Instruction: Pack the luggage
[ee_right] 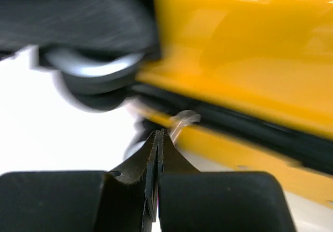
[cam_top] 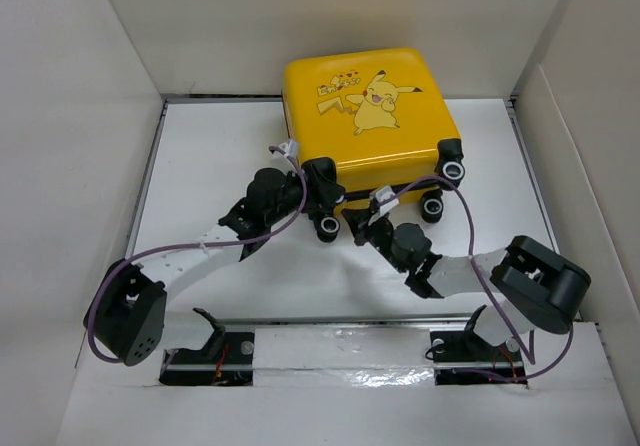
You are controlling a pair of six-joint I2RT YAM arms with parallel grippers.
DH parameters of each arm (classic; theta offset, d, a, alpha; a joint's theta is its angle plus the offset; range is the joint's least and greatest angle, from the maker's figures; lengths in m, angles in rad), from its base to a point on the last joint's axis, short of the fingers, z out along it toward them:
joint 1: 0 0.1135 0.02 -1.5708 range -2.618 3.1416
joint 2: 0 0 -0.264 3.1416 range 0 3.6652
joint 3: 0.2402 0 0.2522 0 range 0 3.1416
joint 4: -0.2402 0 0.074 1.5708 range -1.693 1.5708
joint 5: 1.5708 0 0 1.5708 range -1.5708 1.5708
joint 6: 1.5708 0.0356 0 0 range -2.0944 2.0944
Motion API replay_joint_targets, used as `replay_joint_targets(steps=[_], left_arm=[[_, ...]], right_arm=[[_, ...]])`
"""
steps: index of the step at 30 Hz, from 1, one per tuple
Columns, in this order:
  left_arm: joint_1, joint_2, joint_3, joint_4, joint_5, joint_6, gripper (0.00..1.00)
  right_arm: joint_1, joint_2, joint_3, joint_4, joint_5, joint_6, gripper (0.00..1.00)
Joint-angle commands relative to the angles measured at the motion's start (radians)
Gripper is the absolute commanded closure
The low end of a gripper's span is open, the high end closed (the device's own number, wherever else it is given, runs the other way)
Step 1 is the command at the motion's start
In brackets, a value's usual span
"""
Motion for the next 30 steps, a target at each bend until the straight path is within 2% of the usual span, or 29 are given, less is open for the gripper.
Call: replay_joint_targets(steps=[1, 6, 10, 14, 16, 18, 19, 20, 23, 27, 30], left_arm=[[-0.026, -0.05, 0.082, 0.297, 0.186, 0.062, 1.0], [-0.005, -0.053, 0.13, 0.289, 0.216, 0.044, 1.0], [0.023, -0.075, 0.138, 0.291, 0.245, 0.015, 1.0], [0.023, -0.131, 0.115, 0.222, 0.181, 0.045, 1.0], [0.023, -0.154, 0.076, 0.196, 0.149, 0.062, 1.0], [0.023, -0.182, 0.052, 0.184, 0.117, 0.068, 1.0], [0.023, -0.187, 0.043, 0.179, 0.112, 0.078, 1.0], [0.023, -0.185, 0.041, 0.174, 0.112, 0.079, 1.0], [0.023, -0.167, 0.041, 0.193, 0.138, 0.072, 1.0], [0.023, -0.13, 0.061, 0.229, 0.182, 0.053, 1.0], [-0.034, -0.087, 0.099, 0.225, 0.164, 0.067, 1.0]], right_arm=[[0.086, 0.066, 0.032, 0.102, -0.087, 0.059, 1.0], [0.207, 0.258, 0.124, 0.283, -0.239, 0.172, 1.0], [0.269, 0.317, 0.208, 0.283, -0.244, 0.179, 1.0], [0.244, 0.2, 0.111, 0.271, -0.132, 0.156, 1.0], [0.223, 0.131, 0.071, 0.158, -0.04, 0.146, 1.0], [0.192, 0.042, 0.043, -0.035, 0.102, 0.149, 0.92], [0.18, 0.025, 0.035, -0.077, 0.136, 0.158, 0.84], [0.16, 0.013, 0.029, -0.112, 0.155, 0.159, 0.68], [0.083, 0.013, 0.028, -0.183, 0.151, 0.164, 0.52], [0.048, 0.024, 0.048, -0.214, 0.14, 0.159, 0.46], [0.006, 0.034, 0.067, -0.203, 0.112, 0.133, 0.46]])
